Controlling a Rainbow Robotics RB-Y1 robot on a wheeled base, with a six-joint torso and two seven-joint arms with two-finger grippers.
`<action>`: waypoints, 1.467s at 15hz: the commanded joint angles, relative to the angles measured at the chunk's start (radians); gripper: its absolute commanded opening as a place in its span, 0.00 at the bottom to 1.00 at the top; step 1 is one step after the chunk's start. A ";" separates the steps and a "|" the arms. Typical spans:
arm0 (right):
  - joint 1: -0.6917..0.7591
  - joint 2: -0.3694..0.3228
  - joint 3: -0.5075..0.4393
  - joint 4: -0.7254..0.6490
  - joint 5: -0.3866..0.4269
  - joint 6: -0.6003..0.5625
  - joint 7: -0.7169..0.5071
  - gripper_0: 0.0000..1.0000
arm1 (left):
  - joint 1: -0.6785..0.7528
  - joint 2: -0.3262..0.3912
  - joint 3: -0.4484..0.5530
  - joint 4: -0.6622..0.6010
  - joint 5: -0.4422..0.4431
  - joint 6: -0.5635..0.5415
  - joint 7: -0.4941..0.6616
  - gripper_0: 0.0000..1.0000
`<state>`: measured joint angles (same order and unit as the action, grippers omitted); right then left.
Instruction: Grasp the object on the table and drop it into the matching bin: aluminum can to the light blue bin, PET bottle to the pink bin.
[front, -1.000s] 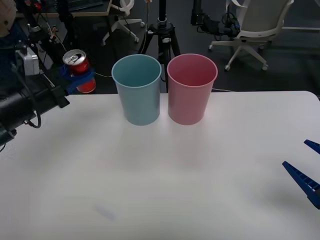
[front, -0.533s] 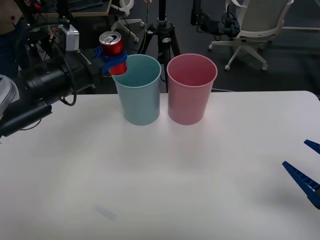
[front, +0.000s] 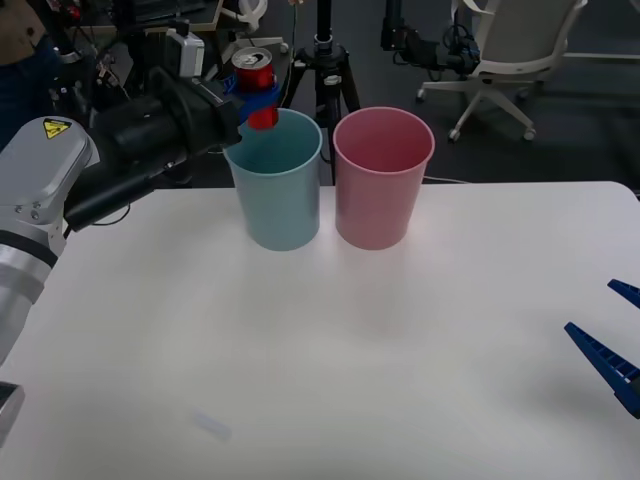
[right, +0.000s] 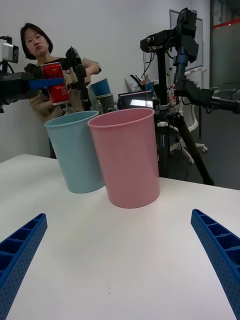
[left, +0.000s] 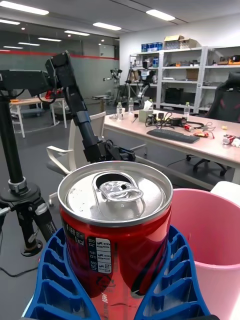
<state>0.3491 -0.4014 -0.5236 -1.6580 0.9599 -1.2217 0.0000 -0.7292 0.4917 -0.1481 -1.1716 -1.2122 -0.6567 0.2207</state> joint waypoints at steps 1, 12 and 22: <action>0.000 0.000 0.000 0.000 0.000 0.000 0.000 1.00 | -0.026 -0.022 -0.001 0.044 -0.021 0.012 -0.007 0.00; 0.000 0.000 0.000 0.000 0.000 0.000 0.000 1.00 | -0.026 -0.033 -0.001 0.044 -0.027 0.034 0.003 1.00; 0.000 0.000 0.000 0.000 0.000 0.000 0.000 1.00 | -0.021 -0.024 -0.001 0.044 0.016 0.023 -0.009 1.00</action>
<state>0.3491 -0.4014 -0.5236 -1.6580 0.9599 -1.2217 0.0000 -0.7526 0.4633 -0.1490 -1.1277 -1.2110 -0.6284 0.2152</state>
